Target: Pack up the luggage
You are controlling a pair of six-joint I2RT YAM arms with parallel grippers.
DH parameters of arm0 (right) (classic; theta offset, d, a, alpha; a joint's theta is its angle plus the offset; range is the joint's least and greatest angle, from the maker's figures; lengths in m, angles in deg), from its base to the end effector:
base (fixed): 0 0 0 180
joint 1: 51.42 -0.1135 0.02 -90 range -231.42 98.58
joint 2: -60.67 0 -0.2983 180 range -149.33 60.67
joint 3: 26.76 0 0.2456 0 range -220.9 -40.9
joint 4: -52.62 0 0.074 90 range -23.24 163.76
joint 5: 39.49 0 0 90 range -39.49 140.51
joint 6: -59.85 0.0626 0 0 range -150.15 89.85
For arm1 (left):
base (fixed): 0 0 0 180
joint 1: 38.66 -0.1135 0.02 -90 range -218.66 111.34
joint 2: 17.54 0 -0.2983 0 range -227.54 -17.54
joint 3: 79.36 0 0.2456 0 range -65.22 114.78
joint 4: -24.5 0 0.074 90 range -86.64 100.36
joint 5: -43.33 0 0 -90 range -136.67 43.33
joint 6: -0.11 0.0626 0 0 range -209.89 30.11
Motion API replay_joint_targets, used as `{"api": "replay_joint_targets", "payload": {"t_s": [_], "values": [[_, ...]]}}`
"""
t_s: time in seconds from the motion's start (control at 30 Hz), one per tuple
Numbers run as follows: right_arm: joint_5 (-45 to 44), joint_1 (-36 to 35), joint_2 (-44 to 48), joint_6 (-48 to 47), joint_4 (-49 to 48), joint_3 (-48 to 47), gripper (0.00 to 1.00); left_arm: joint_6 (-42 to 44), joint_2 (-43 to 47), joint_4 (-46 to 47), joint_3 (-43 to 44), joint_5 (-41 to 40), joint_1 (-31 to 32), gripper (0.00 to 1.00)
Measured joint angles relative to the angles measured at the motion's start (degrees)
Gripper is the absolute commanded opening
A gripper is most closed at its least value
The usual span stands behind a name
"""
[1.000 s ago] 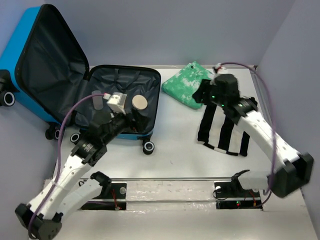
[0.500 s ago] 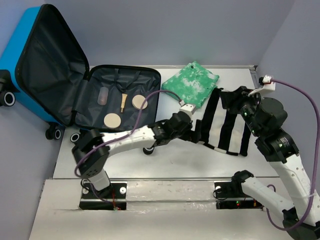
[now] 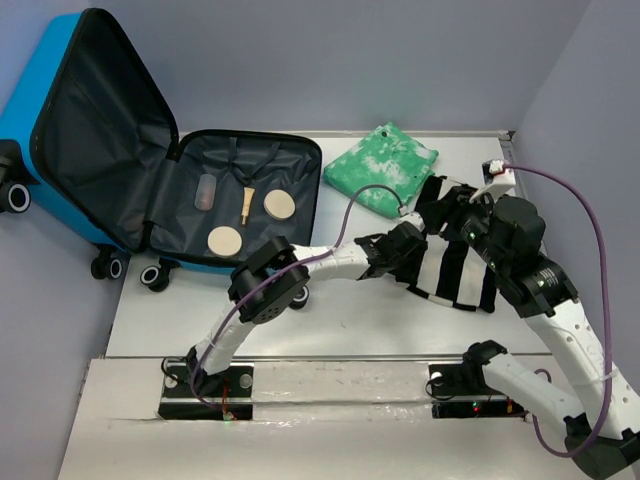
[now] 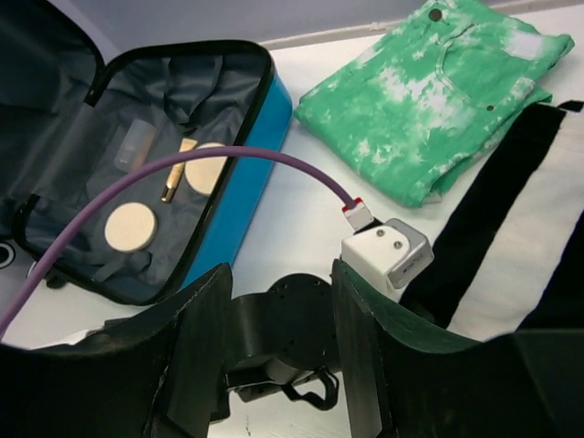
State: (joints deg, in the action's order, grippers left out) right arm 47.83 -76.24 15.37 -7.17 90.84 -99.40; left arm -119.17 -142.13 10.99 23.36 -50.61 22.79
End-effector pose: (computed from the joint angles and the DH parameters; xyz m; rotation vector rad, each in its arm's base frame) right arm 0.1486 0.0655 0.4126 0.0059 1.7949 0.5622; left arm 0.2564 -0.4622 0.1886 0.5998 2.2280 -0.7919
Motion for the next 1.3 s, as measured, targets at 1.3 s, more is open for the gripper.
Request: {"api": "replay_joint_targets", "payload": {"t_s": [1.3], "values": [[-10.2,24.2,-39.1,16.5,-4.3,15.6,0.66,-3.0,35.6,11.2,-48.7,-9.1,-5.0,0.06]]}}
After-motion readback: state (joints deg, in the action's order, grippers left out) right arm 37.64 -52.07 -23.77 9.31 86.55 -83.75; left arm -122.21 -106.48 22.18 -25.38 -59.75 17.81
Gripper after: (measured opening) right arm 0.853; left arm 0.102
